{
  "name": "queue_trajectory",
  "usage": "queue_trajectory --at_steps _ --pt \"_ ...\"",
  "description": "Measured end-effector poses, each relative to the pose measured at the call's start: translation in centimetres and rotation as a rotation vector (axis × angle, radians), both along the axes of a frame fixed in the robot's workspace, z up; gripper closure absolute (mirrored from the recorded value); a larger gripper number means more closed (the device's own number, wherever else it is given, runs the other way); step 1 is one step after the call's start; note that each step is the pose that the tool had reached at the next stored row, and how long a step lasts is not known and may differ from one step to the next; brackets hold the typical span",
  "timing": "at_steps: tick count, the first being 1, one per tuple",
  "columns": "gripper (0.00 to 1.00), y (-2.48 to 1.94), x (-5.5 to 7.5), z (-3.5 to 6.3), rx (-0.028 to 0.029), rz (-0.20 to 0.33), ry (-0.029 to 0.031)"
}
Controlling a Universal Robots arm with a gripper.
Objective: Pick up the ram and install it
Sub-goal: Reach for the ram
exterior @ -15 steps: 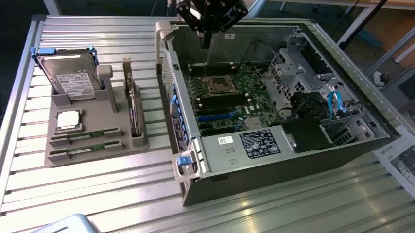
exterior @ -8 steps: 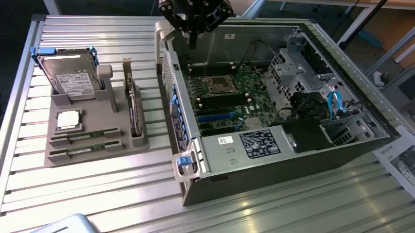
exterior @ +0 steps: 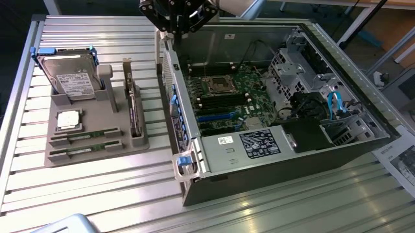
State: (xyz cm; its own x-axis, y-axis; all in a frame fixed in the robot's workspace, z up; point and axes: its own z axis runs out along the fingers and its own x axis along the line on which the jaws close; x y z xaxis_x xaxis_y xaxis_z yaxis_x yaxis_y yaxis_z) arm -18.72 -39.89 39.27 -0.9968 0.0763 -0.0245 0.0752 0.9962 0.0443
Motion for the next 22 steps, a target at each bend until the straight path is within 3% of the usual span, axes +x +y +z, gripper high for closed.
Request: queue_trajectory --at_steps 9,14,22 --pt "0.9 0.0 -3.9 -0.02 0.0001 0.0 -0.0001" --pt "0.9 0.0 -8.6 -0.04 0.0001 0.0 0.0" --pt "0.9 0.0 -13.0 -0.06 0.0 0.0 0.0"
